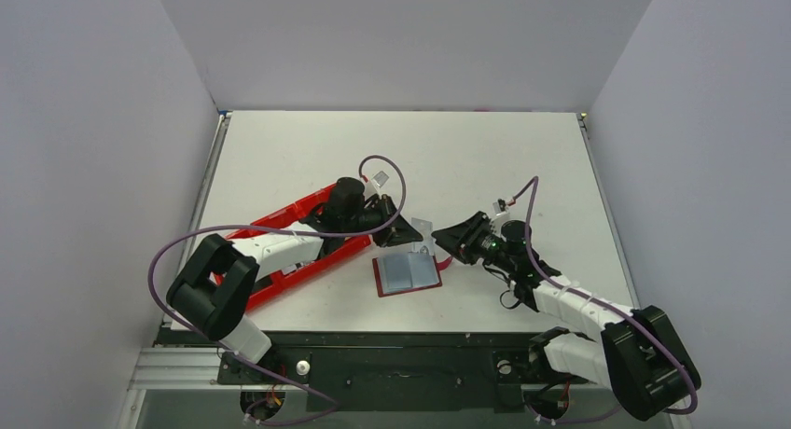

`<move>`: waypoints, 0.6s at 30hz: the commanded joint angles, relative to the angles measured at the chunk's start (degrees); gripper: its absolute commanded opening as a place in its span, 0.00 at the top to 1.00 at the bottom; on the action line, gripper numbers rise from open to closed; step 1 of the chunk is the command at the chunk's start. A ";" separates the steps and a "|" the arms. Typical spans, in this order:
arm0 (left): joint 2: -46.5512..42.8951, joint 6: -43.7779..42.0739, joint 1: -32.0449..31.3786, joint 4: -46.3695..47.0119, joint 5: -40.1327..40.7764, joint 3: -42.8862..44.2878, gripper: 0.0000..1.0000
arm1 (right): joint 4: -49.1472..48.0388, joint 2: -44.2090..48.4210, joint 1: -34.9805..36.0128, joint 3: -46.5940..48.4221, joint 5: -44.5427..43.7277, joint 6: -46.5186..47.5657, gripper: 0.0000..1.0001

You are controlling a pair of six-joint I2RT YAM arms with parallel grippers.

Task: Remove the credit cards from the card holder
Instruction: Place the credit card in the storage box.

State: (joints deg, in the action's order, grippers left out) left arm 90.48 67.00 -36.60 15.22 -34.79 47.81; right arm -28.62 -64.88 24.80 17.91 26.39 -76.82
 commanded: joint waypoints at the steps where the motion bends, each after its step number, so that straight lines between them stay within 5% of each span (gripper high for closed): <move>1: -2.46 -1.33 0.04 1.34 0.43 0.18 1.00 | 6.64 3.80 0.34 4.22 -1.86 5.71 0.50; 2: -2.52 -1.72 0.04 1.10 0.51 0.24 1.00 | 7.66 4.06 0.34 4.62 -2.08 6.24 0.39; 6: -3.56 -3.61 0.04 -1.40 1.83 0.76 1.00 | 15.19 5.84 0.43 7.27 -4.88 10.80 0.25; 18: -13.88 -17.20 3.84 -29.16 13.68 3.66 1.00 | 28.31 6.60 1.68 13.01 -11.42 18.60 0.22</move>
State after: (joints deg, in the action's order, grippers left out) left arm 81.97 56.49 -35.35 -1.37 -27.07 48.03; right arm -4.05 -58.76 25.61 27.81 18.41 -62.06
